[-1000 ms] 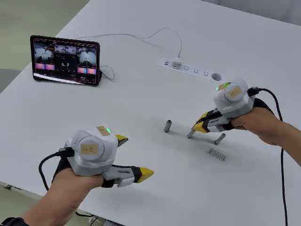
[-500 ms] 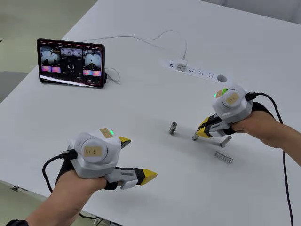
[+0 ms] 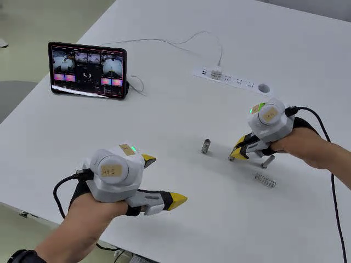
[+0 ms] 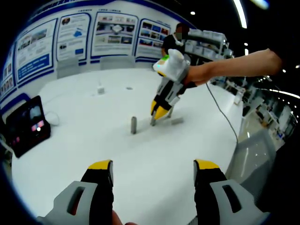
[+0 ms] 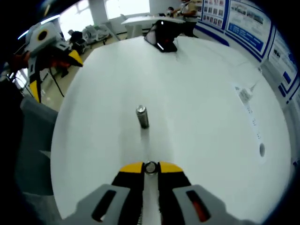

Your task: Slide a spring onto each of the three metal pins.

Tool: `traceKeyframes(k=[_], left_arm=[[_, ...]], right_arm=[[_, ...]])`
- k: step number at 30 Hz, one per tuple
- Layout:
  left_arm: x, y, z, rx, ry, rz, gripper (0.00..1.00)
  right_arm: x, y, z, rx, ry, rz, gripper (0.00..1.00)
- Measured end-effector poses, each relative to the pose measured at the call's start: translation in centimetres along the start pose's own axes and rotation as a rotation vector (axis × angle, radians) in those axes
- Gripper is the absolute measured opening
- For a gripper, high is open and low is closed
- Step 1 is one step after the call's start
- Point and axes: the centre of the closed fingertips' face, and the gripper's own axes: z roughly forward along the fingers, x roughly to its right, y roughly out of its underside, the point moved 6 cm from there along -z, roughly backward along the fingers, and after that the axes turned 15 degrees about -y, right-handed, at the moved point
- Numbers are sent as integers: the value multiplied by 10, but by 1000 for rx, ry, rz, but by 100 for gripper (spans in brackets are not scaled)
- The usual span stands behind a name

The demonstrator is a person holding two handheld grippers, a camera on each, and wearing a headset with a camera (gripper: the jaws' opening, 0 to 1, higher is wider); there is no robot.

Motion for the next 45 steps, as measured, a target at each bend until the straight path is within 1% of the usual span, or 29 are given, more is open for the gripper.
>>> traceKeyframes(k=[5,8,9,11,12,15,19,23,28,29,32,34,36,38,40,45], left_arm=[[-1,-1,-1,1,-2,1,71],[-1,-2,-2,3,-4,0,71],[-1,-2,-2,4,-4,0,72],[-1,-3,-2,5,-2,1,72],[0,-4,-2,6,-1,2,72],[1,-6,-2,6,3,7,73],[2,-7,-3,11,5,9,74],[3,-9,-5,14,5,7,74],[5,-12,-7,20,6,6,75],[5,-12,-8,21,7,5,75],[6,-12,-9,21,7,8,76],[7,-13,-10,24,7,6,76],[8,-13,-11,26,6,6,76],[8,-13,-11,27,9,1,76],[9,-13,-12,29,13,-3,76],[12,-13,-12,28,22,10,76]], right_arm=[[0,1,2,-4,-3,1,13],[-3,1,2,-6,-3,0,13],[-5,0,1,-6,-1,0,15],[-6,1,0,-8,-2,7,22],[-6,3,-1,-12,6,9,26],[-6,6,-6,-13,29,10,28],[-8,12,-14,30,42,56,34],[-9,15,-20,54,58,82,41],[-13,16,-28,105,77,121,42],[-14,16,-29,126,83,134,42],[-19,15,-32,163,90,160,44],[-22,16,-33,175,90,167,45],[-27,16,-34,190,104,177,45],[-30,15,-35,212,109,186,46],[-30,15,-34,238,112,200,46],[-41,18,-38,298,127,240,48]])
